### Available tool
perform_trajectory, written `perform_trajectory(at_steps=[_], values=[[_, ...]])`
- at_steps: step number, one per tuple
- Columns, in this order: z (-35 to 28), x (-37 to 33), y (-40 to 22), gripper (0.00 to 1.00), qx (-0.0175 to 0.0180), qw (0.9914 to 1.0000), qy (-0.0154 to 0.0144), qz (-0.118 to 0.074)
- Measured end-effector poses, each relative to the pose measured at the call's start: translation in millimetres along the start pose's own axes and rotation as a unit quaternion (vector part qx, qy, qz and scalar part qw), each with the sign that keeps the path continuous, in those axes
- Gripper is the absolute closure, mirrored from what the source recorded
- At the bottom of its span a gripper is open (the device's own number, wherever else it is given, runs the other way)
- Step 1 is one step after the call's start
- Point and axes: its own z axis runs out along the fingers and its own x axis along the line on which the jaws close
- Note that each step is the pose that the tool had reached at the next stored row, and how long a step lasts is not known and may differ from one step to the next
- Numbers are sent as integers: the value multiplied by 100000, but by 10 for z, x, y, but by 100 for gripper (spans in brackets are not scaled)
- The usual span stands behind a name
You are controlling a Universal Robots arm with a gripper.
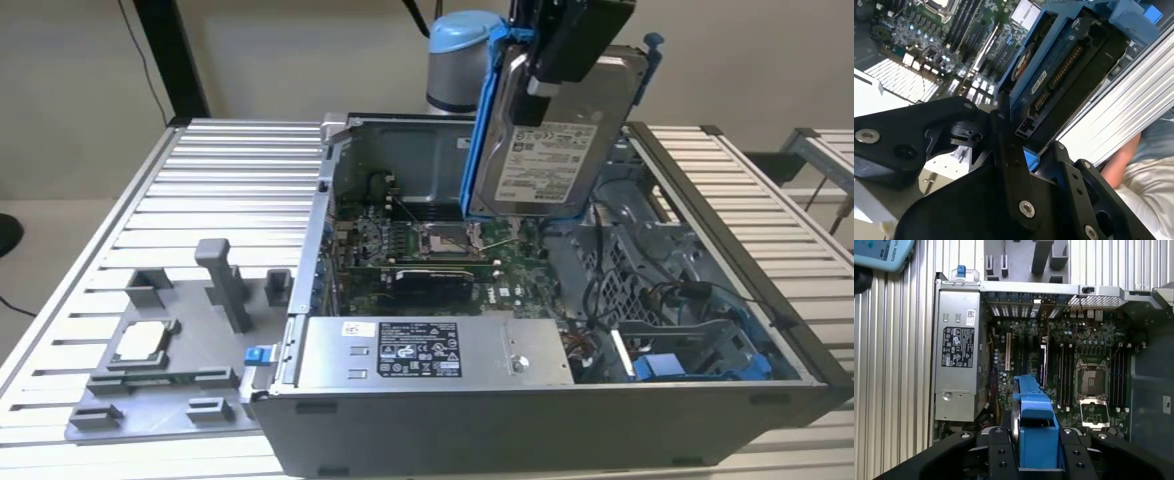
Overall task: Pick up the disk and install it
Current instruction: 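Pick up the disk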
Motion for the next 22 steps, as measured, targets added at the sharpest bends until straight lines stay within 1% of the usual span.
perform_trajectory(at_steps=[7,8,10,13,15,17,20,22], values=[[10,191,-22,100,6,100000,5,11],[17,213,-23,100,86,100000,-5,26],[34,248,-24,100,452,99999,-10,119],[60,290,-28,100,1179,99993,-28,285],[76,293,-31,100,1759,99981,-9,836],[96,296,-32,100,2189,99964,-48,1524],[142,308,-37,100,2526,99933,-146,2642],[164,322,-39,100,2585,99918,-180,3104]])
